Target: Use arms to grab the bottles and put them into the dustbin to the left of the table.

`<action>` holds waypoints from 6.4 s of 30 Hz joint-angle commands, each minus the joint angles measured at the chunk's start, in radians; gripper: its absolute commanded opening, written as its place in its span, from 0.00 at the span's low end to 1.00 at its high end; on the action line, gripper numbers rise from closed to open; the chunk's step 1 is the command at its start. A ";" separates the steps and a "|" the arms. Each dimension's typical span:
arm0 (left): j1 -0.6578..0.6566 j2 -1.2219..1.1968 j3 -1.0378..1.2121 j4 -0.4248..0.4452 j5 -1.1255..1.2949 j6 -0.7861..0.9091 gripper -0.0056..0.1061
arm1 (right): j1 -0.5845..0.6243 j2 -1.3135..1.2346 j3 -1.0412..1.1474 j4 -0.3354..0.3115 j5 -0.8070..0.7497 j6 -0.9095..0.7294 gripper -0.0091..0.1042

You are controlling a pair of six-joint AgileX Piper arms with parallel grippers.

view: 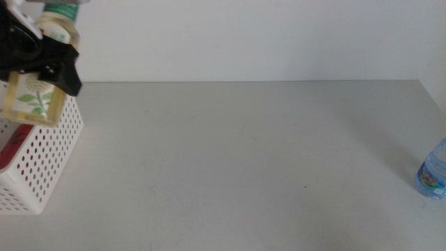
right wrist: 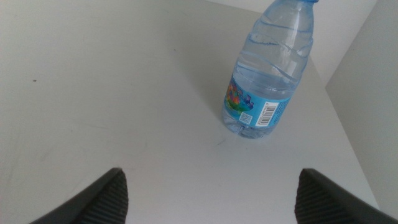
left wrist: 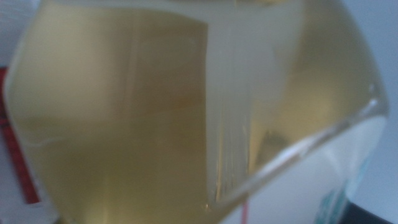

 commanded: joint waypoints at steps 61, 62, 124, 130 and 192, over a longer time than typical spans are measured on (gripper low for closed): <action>0.245 0.234 -0.124 0.191 0.046 0.011 0.86 | -0.005 -0.022 -0.003 -0.005 -0.050 -0.009 0.83; 0.228 0.212 -0.125 0.195 0.046 0.004 0.86 | -0.005 -0.022 -0.003 -0.005 -0.050 -0.009 0.83; -0.552 -0.632 0.404 0.190 -0.419 -0.013 0.84 | -0.005 -0.022 -0.003 -0.005 -0.050 -0.009 0.83; -0.552 -0.632 0.404 0.190 -0.418 -0.013 0.84 | -0.005 -0.016 -0.001 -0.073 -0.068 -0.047 0.83; -0.552 -0.632 0.404 0.190 -0.418 -0.013 0.84 | -0.005 1.063 -0.075 0.018 -1.311 0.238 0.83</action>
